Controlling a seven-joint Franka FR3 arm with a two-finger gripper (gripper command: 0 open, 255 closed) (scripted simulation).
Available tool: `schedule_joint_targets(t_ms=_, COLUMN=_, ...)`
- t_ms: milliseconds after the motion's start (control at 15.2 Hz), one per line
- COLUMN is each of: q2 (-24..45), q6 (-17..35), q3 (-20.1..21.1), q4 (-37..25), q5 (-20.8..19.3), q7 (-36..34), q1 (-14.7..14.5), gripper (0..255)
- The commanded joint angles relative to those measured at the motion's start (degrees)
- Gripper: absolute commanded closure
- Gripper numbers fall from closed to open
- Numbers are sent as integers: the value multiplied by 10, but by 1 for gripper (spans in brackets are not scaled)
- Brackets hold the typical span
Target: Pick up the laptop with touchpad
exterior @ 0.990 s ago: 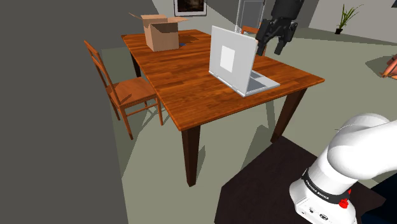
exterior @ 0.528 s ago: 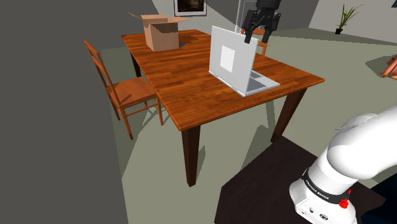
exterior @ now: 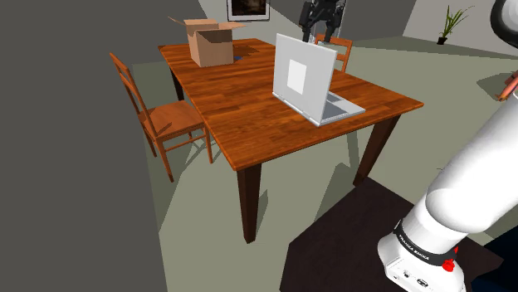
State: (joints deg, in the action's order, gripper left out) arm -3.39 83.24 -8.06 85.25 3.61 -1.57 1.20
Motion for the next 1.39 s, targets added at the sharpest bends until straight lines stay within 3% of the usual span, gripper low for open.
schedule_joint_targets(t_ms=0, q2=52, q6=-20, q3=-6, q4=-69, q5=5, q7=9, q1=5, gripper=0)
schedule_joint_targets(t_ms=198, q2=135, q6=-60, q3=-13, q4=-187, q5=17, q7=20, q1=16, gripper=0)
schedule_joint_targets(t_ms=792, q2=98, q6=16, q3=-11, q4=-74, q5=10, q7=21, q1=11, gripper=0)
schedule_joint_targets(t_ms=858, q2=96, q6=17, q3=-11, q4=-72, q5=9, q7=20, q1=11, gripper=255)
schedule_joint_targets(t_ms=1320, q2=97, q6=16, q3=-11, q4=-74, q5=9, q7=20, q1=10, gripper=255)
